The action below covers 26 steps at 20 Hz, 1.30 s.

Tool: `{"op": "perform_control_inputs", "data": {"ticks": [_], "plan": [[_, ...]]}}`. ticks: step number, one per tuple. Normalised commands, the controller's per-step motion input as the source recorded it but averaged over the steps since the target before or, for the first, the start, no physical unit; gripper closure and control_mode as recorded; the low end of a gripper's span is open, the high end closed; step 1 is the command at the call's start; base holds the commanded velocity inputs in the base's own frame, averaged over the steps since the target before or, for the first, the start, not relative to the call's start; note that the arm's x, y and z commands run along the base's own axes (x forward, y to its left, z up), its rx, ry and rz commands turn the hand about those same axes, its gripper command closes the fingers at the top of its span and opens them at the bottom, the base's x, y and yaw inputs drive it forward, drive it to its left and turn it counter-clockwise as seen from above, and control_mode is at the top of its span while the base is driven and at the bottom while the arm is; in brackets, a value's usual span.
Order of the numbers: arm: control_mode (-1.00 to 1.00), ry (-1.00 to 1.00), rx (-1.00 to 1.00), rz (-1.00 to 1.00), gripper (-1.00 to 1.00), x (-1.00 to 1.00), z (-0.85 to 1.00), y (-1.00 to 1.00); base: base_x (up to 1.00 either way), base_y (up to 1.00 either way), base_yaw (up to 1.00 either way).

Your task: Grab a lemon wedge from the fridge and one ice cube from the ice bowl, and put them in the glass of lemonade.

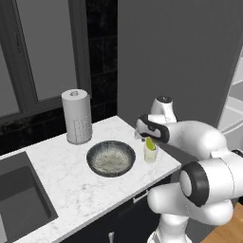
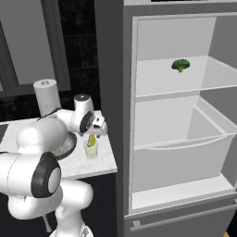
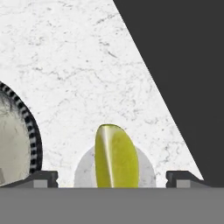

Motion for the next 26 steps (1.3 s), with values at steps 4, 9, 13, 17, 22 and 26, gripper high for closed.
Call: {"op": "perform_control_inputs", "data": {"ticks": [4,9,13,17,22,26], "plan": [[-1.0,-0.06,0.08,0.07,-1.0,-0.15,0.35,0.0,0.0,0.0,0.0],[-1.0,-0.04,0.05,0.0,-1.0,-0.21,0.41,0.01,0.0,0.0,0.0],[-1.0,-0.05,0.05,0.0,-1.0,-0.41,0.36,0.01,0.0,0.0,0.0],[-1.0,-0.06,0.08,0.0,-1.0,-0.36,0.45,0.01,0.0,0.0,0.0],[-1.0,-0.05,0.06,0.0,-1.0,-0.08,0.7,0.18,0.0,0.0,0.0],[-1.0,-0.01,0.04,0.0,-1.0,-0.06,0.69,0.17,0.0,0.0,0.0]]}}
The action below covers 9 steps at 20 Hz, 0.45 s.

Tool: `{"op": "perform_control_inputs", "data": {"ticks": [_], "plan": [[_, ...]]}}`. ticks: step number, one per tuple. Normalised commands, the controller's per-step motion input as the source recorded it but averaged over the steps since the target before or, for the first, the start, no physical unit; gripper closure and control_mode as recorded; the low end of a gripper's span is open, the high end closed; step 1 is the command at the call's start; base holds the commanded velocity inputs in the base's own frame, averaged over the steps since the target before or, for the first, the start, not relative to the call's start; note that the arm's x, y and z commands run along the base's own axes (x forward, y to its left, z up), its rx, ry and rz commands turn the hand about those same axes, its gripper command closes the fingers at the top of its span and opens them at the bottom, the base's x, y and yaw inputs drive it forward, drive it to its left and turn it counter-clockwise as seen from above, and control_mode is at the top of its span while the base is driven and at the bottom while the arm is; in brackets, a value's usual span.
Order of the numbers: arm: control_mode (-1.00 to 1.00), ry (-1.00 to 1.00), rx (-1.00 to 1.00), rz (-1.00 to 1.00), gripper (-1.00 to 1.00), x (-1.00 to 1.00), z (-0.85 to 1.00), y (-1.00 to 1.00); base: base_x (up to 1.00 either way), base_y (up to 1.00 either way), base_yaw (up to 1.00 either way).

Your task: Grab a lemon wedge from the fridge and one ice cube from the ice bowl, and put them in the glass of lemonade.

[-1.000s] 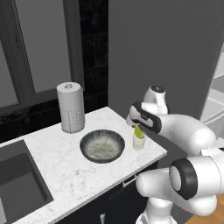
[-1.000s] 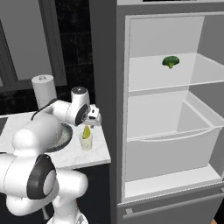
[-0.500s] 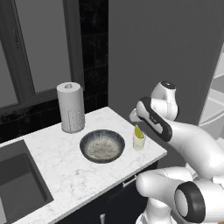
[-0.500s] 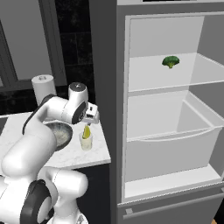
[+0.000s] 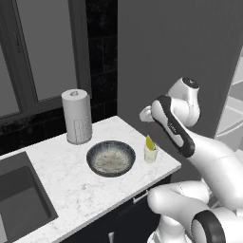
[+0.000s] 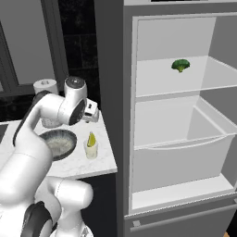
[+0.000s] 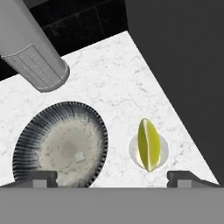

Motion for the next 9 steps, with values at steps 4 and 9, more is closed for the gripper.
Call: {"op": "perform_control_inputs", "data": {"ticks": [4,9], "plan": [[-1.0,0.0,0.04,0.0,-1.0,-0.16,0.72,0.08,0.0,0.0,0.0],[-1.0,0.01,0.01,-0.01,-1.0,-0.31,0.44,0.0,0.0,0.0,0.0]]}}
